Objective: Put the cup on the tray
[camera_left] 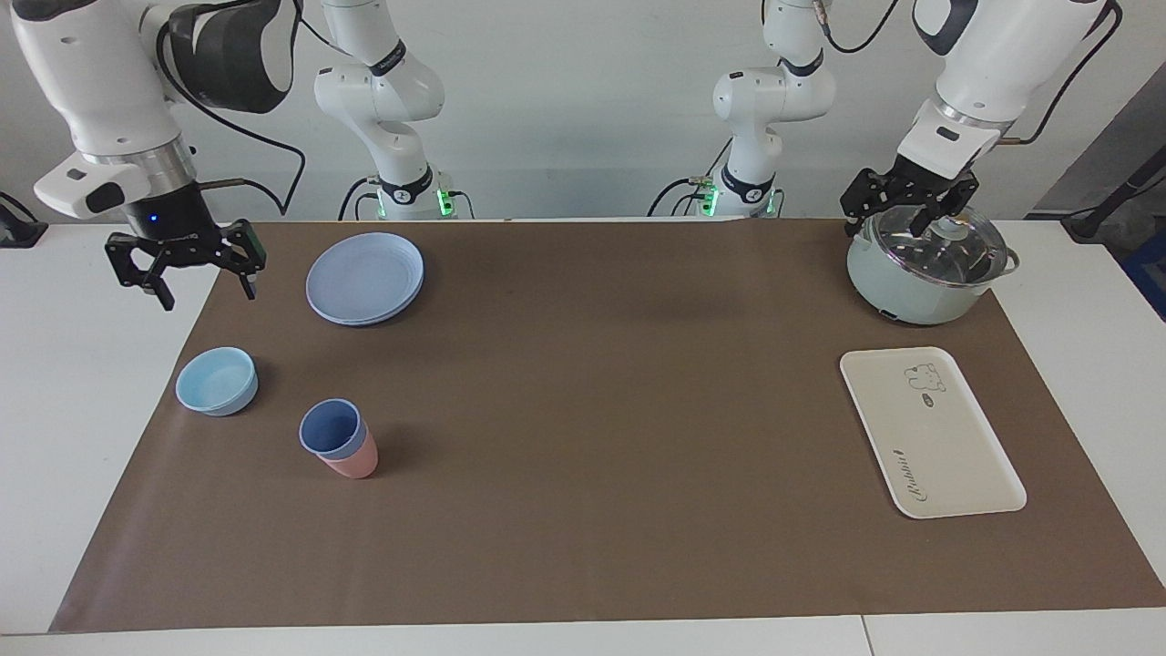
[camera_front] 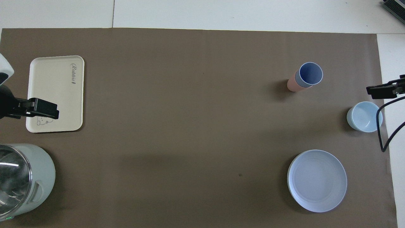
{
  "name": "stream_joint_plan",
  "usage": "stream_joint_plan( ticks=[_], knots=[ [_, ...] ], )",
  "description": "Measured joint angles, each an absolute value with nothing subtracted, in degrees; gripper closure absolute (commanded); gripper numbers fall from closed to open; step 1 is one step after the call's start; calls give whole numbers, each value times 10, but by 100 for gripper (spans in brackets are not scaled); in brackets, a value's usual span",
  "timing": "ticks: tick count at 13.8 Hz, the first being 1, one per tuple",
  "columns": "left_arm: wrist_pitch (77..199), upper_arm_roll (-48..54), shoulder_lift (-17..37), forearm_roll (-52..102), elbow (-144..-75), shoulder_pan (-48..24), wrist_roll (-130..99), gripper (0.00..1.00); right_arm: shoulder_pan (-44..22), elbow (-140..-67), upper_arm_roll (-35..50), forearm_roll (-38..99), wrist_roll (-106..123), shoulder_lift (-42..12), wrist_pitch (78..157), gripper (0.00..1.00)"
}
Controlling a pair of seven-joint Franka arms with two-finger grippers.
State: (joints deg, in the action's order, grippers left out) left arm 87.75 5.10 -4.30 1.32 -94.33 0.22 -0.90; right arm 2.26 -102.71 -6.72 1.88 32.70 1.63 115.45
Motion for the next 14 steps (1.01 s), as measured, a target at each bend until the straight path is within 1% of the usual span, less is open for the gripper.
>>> stream_joint_plan(
  ticks=[2, 4, 7, 9, 11, 14],
  knots=[
    [877, 51, -43, 13, -943, 2, -9, 0, 58, -1067, -68, 117, 504, 13, 1226, 0],
    [878, 51, -43, 13, -943, 2, -9, 0, 87, -1092, -69, 231, 657, -7, 1258, 0],
    [878, 51, -43, 13, -943, 2, -9, 0, 111, -1100, -69, 433, 839, -71, 1263, 0],
    [879, 51, -43, 12, -943, 2, -9, 0, 118, -1100, -69, 526, 907, -115, 1261, 0],
    [884, 51, -43, 9, -943, 2, -9, 0, 118, -1100, -67, 577, 954, -143, 1260, 0],
    [894, 51, -43, 8, -943, 2, -9, 0, 115, -1101, -64, 635, 1015, -164, 1255, 0]
  ],
)
